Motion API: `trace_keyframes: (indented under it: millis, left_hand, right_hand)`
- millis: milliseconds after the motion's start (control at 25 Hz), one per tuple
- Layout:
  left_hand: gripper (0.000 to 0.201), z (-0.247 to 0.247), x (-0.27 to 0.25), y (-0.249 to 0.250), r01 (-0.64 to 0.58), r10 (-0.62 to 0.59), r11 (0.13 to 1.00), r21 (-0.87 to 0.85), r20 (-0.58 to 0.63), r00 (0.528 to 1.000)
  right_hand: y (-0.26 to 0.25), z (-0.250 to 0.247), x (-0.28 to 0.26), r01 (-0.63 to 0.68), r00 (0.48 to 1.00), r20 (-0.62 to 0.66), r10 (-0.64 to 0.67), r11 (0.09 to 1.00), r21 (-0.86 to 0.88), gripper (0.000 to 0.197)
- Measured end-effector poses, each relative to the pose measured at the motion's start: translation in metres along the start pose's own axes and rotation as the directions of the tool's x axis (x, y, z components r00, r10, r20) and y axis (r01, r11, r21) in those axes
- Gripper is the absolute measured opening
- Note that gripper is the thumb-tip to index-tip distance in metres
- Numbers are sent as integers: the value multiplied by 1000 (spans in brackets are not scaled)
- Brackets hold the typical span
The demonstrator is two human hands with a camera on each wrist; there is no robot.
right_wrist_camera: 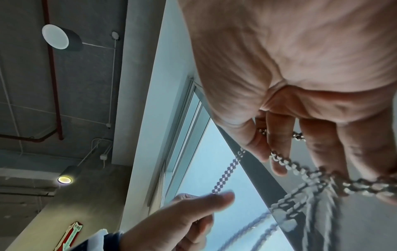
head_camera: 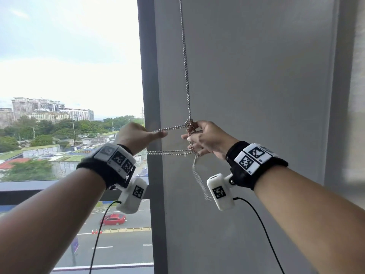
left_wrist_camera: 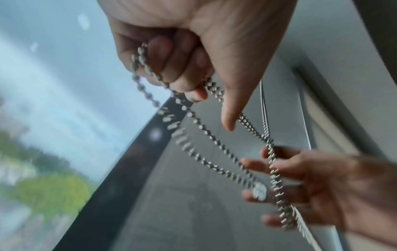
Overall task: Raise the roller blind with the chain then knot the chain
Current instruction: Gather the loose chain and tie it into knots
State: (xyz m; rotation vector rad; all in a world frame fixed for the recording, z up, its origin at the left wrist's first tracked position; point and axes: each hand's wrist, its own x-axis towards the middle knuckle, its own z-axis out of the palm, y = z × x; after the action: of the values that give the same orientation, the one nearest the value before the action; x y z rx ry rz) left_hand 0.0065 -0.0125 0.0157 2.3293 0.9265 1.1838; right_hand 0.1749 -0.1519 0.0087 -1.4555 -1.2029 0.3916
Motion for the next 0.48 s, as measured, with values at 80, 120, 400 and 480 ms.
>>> trace_keyframes:
  millis: [80, 120, 400, 480]
  left_hand:
    - [62, -5, 3, -11, -48, 60, 983, 175, -66, 996]
    - [62, -5, 5, -16, -39, 51, 989, 144, -76, 996]
    - [53, 12, -10, 1, 348, -200, 855, -385, 375, 905]
    - [33, 17, -18, 9, 450, -90, 737, -504, 587, 804]
  right_hand:
    - [2, -3, 0, 2, 1000, -13, -2, 1000, -3, 16]
    - [1, -3, -1, 5, 1000, -25, -6, 1000, -17, 15]
    - [2, -1, 0, -1, 998, -65, -7, 993, -119, 6]
    - [2, 2, 0, 4, 999, -41, -8, 994, -113, 3]
